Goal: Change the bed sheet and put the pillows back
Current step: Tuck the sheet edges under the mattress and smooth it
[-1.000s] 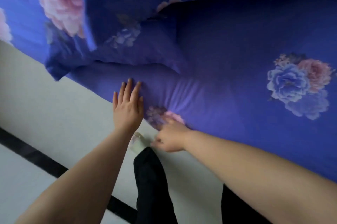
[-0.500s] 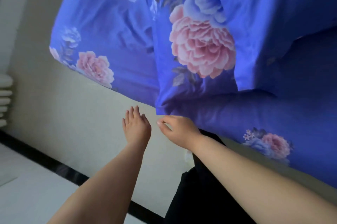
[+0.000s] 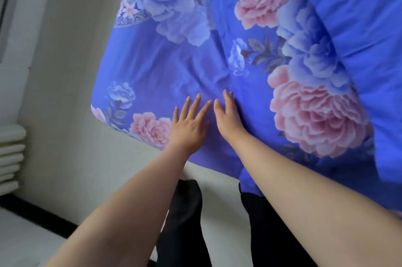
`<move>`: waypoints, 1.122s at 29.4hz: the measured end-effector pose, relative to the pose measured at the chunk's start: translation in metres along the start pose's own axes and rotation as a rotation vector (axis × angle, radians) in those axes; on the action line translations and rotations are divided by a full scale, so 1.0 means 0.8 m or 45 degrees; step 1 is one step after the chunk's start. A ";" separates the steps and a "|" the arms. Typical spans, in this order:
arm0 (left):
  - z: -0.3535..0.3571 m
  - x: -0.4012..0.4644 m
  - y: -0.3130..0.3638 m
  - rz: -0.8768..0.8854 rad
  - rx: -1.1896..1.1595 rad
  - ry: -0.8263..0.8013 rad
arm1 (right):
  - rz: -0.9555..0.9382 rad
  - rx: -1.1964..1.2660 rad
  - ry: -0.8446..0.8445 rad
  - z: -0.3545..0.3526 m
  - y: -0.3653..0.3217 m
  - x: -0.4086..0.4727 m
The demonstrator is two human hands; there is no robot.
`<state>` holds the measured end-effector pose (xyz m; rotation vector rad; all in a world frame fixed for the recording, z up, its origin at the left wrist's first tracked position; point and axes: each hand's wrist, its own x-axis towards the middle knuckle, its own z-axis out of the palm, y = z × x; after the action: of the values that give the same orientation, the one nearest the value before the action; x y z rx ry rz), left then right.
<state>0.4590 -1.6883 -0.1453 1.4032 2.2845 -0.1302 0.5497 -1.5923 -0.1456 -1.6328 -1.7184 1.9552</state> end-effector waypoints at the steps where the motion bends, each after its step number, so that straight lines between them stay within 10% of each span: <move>1: 0.000 0.019 -0.010 0.026 0.044 -0.074 | -0.019 -0.077 0.037 0.007 0.002 0.012; 14: -0.061 0.136 -0.098 0.087 -0.289 -0.797 | -0.435 -0.738 0.750 0.000 -0.119 0.024; 19: -0.136 0.148 -0.011 0.091 -0.514 -0.090 | -0.326 -1.298 1.276 -0.137 -0.164 0.018; 27: -0.252 0.197 0.228 0.512 -0.370 0.552 | 0.162 -1.264 1.196 -0.308 -0.134 -0.015; 33: -0.272 0.152 0.451 -0.039 -1.166 -0.720 | -0.011 -1.645 0.992 -0.455 -0.075 -0.188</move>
<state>0.6540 -1.3487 0.0519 0.7148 1.5483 0.4118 0.8417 -1.4208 0.0637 -2.0955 -2.5617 -0.1739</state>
